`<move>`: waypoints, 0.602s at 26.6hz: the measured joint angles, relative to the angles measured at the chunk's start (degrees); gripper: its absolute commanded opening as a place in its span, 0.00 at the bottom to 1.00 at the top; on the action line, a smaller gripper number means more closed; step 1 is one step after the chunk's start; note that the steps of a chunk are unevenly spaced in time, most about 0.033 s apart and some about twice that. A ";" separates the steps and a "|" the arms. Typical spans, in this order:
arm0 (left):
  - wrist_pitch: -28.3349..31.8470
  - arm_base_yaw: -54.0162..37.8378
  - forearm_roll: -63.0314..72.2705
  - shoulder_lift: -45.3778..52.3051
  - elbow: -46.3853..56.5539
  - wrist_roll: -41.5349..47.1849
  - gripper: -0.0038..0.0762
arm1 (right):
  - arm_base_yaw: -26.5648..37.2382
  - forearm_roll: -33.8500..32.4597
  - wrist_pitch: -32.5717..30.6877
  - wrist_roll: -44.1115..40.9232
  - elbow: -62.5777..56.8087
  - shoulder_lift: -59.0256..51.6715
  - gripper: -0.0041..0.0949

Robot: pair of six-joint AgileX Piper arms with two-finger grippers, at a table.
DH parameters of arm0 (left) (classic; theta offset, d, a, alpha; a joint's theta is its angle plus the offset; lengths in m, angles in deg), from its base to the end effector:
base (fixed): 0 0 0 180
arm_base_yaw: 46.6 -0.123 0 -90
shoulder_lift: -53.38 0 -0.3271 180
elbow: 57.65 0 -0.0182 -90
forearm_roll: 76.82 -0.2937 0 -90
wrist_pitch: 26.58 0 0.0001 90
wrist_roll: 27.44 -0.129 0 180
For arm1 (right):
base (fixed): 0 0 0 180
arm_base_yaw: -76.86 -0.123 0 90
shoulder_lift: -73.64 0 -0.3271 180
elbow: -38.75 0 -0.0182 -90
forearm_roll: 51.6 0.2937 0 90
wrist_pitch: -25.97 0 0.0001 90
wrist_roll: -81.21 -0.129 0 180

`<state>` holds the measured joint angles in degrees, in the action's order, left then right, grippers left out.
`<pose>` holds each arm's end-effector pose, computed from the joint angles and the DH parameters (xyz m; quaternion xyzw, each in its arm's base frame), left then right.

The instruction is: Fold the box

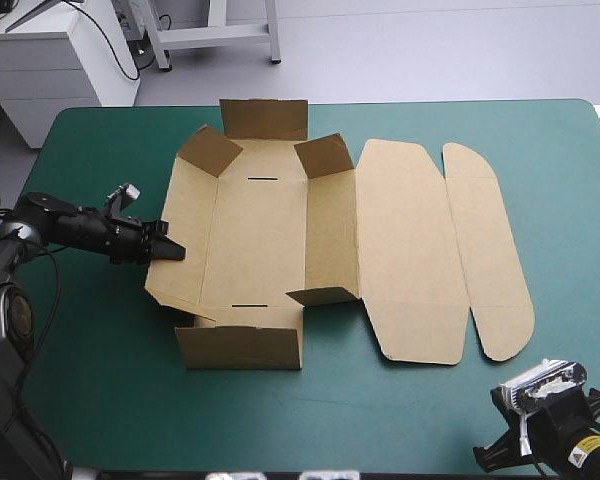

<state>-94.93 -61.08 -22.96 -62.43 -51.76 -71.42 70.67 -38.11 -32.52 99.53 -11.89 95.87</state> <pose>0.4165 0.0075 0.1935 0.0295 0.9106 -0.3913 0.1295 0.0652 0.0329 0.2682 -0.1777 0.8875 0.0727 0.4190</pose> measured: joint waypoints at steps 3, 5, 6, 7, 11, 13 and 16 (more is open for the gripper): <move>0.28 2.08 -0.61 0.00 -0.89 -0.27 0.04 | 0.00 0.00 0.00 0.00 0.00 0.00 0.02; 0.53 4.07 -2.15 0.00 -2.61 -0.38 0.04 | 0.00 0.00 0.00 0.00 0.00 0.00 0.02; 0.67 4.94 -2.83 0.00 -3.69 -0.38 0.04 | 0.00 0.00 0.00 0.00 0.00 0.00 0.02; 0.70 6.06 -3.61 0.06 -4.92 -0.38 0.04 | 0.00 0.00 0.00 0.00 0.00 0.00 0.02; 0.08 10.54 -6.86 0.78 -11.67 0.09 0.04 | 0.00 0.00 0.00 0.00 0.00 0.00 0.02; -0.92 14.09 -9.85 1.13 -18.51 0.54 0.04 | 0.00 0.00 0.00 0.00 0.00 0.00 0.02; -2.03 19.78 -16.58 1.13 -29.05 1.13 0.04 | 0.00 0.00 0.00 0.00 0.00 0.00 0.02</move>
<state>-96.96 -41.30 -39.53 -61.30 -80.81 -70.29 70.67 -38.11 -32.52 99.53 -11.89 95.87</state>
